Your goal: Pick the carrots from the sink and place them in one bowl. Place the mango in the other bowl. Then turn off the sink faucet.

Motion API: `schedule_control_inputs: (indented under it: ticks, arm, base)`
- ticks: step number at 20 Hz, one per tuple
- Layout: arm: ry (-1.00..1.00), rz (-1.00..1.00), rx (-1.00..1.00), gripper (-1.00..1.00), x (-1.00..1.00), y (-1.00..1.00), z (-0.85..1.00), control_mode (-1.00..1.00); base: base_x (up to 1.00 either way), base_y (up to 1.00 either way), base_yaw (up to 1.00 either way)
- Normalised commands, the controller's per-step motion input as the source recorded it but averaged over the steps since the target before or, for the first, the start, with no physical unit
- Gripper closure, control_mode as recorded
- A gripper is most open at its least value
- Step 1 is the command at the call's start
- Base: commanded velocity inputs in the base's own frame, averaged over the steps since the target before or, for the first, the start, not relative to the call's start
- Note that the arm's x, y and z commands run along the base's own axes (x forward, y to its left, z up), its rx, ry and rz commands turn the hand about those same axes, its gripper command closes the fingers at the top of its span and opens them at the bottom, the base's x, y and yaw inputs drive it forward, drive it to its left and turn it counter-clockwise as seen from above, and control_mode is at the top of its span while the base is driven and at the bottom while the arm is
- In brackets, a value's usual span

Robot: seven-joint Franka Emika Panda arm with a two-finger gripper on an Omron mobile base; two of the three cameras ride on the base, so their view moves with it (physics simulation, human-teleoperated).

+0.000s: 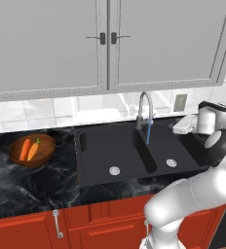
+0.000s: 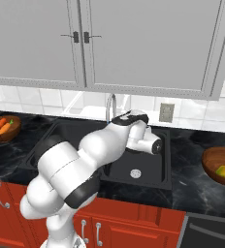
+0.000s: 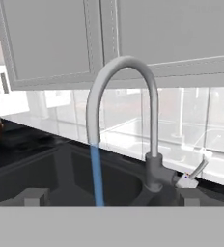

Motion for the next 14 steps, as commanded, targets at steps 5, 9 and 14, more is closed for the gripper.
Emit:
schedule_control_inputs:
  ticks: [5, 9, 14]
  arm:
    - [0.0, 0.0, 0.01, -1.0, 0.23, 0.0, -0.08, -1.0]
    - [0.0, 0.0, 0.02, -1.0, 0.25, 0.0, -0.01, -1.0]
    - [0.0, 0.0, 0.05, -1.0, 0.3, 0.0, 0.0, -1.0]
  base:
    - [0.0, 0.0, 0.0]
    - [0.0, 0.0, 0.0]
    - [0.0, 0.0, 0.0]
